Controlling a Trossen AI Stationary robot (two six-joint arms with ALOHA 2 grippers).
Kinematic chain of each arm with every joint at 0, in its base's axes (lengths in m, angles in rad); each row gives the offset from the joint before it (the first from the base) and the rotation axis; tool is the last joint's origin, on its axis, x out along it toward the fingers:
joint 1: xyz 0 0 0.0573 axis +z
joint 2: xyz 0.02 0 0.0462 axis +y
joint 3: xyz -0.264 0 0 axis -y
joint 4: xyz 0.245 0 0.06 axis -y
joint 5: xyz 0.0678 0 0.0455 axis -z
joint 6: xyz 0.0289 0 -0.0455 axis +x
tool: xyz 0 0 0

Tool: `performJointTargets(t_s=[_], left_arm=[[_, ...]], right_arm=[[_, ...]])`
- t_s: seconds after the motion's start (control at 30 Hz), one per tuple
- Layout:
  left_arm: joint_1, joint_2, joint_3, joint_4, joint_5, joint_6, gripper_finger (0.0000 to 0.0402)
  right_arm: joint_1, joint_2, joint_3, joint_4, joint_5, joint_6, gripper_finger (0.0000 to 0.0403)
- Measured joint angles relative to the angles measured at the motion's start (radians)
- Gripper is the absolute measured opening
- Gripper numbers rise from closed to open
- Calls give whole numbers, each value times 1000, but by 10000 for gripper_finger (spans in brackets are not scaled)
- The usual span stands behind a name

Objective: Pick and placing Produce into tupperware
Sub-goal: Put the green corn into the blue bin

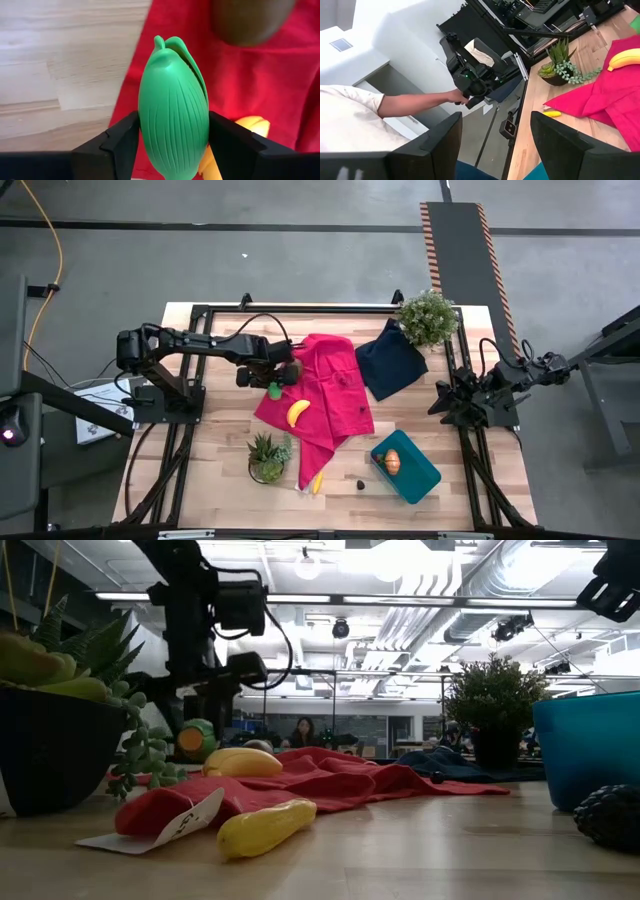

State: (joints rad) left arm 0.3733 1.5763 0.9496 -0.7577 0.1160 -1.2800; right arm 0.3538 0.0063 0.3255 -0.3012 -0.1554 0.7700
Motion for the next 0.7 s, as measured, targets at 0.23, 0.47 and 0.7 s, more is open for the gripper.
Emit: performJointTargets(t_s=[0.23,0.47,0.7], left_arm=[[25,-79,49,-114,-2,74,205],[61,-239,54,-99,4,136,203],[58,-405,54,-22,6,179,208]], right_arm=[[0,0,0,20,25,0,227],[0,0,0,22,84,67,227],[0,0,0,21,229,180,227]])
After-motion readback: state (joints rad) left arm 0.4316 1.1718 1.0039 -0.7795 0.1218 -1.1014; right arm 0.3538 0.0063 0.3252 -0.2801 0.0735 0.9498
